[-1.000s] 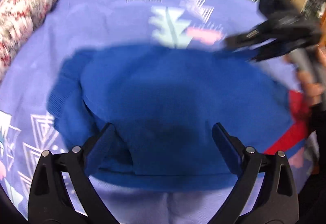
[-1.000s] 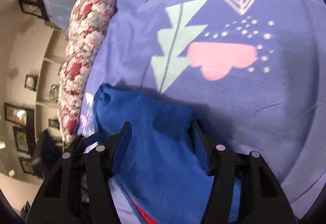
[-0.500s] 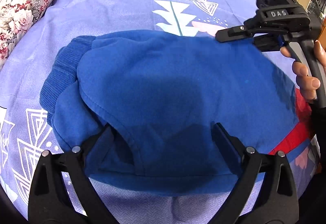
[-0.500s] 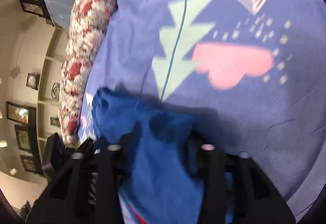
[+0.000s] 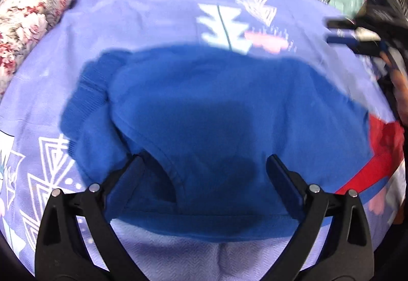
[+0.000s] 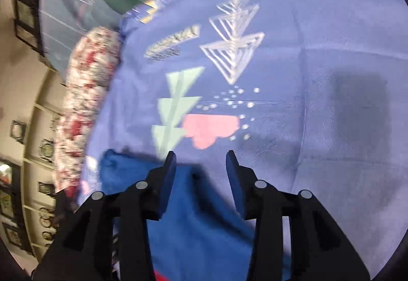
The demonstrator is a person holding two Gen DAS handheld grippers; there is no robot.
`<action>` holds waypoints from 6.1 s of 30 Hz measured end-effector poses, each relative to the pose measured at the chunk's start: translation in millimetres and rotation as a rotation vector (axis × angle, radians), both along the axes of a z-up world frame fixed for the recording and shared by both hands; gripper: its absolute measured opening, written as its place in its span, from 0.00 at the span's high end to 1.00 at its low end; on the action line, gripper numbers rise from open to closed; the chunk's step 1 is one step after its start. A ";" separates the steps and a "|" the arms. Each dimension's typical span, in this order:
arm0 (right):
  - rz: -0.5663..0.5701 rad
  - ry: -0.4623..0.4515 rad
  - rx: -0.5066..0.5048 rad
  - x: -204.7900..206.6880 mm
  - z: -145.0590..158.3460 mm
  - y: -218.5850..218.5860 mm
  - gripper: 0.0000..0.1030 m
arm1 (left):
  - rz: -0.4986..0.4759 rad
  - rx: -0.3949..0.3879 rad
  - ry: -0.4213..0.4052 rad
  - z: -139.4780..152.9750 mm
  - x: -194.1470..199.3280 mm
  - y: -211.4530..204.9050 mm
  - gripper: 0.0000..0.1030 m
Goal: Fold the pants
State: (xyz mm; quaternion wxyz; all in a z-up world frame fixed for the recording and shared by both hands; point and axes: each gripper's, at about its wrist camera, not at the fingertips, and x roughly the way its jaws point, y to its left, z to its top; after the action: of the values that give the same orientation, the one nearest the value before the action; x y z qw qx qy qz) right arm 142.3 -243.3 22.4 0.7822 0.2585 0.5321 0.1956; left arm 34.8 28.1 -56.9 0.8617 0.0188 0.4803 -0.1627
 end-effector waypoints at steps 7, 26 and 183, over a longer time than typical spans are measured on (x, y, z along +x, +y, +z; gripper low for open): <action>-0.121 0.004 -0.093 -136.1 3.0 -14.1 0.51 | 0.041 0.094 -0.049 1.7 21.6 -0.8 0.03; -0.672 -0.092 -0.230 -365.5 33.8 -194.0 0.06 | 0.073 -0.076 -0.028 28.2 -3.5 -18.3 0.02; -0.202 -0.095 0.073 -235.9 -2.7 -59.4 0.04 | -0.508 -0.178 -0.071 90.8 -106.7 -171.5 0.02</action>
State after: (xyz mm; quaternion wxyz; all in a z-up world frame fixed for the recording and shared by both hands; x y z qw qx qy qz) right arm -93.6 -302.7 19.7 0.8123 0.3294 0.4583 0.1470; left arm -71.9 -143.4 33.9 0.8077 0.0686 0.4135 -0.4147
